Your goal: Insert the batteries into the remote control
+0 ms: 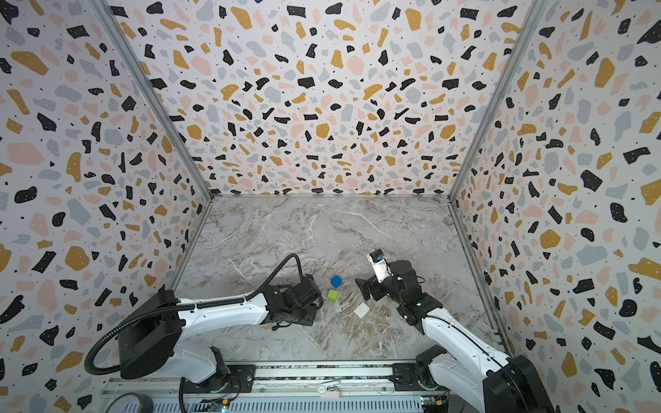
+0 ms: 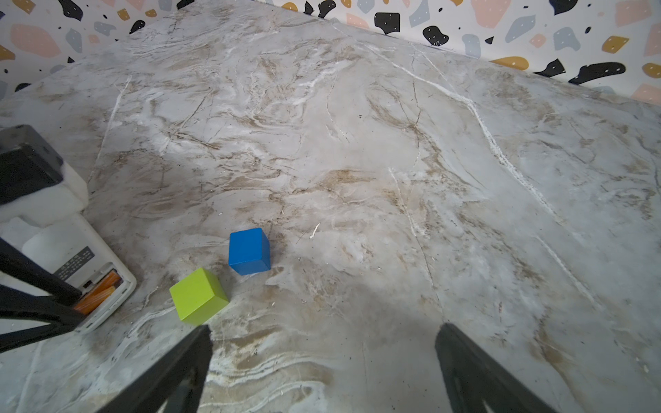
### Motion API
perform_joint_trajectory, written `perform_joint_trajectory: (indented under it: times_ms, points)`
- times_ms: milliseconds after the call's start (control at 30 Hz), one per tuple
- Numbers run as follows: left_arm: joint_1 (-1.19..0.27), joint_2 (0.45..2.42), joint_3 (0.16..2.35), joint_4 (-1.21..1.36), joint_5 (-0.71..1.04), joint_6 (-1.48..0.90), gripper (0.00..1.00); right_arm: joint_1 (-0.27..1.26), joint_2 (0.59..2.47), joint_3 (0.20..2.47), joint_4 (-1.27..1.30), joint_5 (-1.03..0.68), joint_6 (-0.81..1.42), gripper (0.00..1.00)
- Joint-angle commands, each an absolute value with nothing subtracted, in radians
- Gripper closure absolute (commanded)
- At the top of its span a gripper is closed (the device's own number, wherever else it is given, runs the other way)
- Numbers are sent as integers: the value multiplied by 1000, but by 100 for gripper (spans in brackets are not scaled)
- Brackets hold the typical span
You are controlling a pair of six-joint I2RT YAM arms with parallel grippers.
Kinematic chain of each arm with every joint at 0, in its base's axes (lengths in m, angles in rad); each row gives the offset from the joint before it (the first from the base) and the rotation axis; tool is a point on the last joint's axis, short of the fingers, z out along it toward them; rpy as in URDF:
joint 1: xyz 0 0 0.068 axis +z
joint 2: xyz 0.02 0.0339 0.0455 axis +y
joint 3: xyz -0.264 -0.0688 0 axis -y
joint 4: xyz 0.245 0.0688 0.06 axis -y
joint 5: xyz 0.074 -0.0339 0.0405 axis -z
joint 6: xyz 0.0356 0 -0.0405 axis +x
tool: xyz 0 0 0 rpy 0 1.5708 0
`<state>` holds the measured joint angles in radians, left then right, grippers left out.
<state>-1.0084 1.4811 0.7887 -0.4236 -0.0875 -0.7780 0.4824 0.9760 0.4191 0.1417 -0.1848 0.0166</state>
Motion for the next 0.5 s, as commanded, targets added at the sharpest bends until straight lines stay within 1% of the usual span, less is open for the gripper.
perform_joint_trajectory:
  times_ms: [0, 67, 133, 267, 333, 467]
  points:
    - [-1004, 1448, 829, -443, -67, -770, 61, 488, 969, 443, 132, -173, 8, 0]
    - [-1003, 1434, 840, -448, -61, -766, 55, 491, 971, 443, 132, -170, 6, 0]
    - [-999, 1410, 847, -458, -65, -763, 53, 491, 973, 442, 136, -169, 5, 0]
    - [-952, 1320, 820, -465, -67, -761, 53, 510, 977, 440, 153, -162, -6, 0]
    - [-907, 1264, 785, -467, -69, -752, 55, 548, 986, 446, 162, -149, -22, 0]
    - [-788, 1172, 707, -447, -58, -719, 58, 714, 1020, 486, 151, -65, -88, 0]
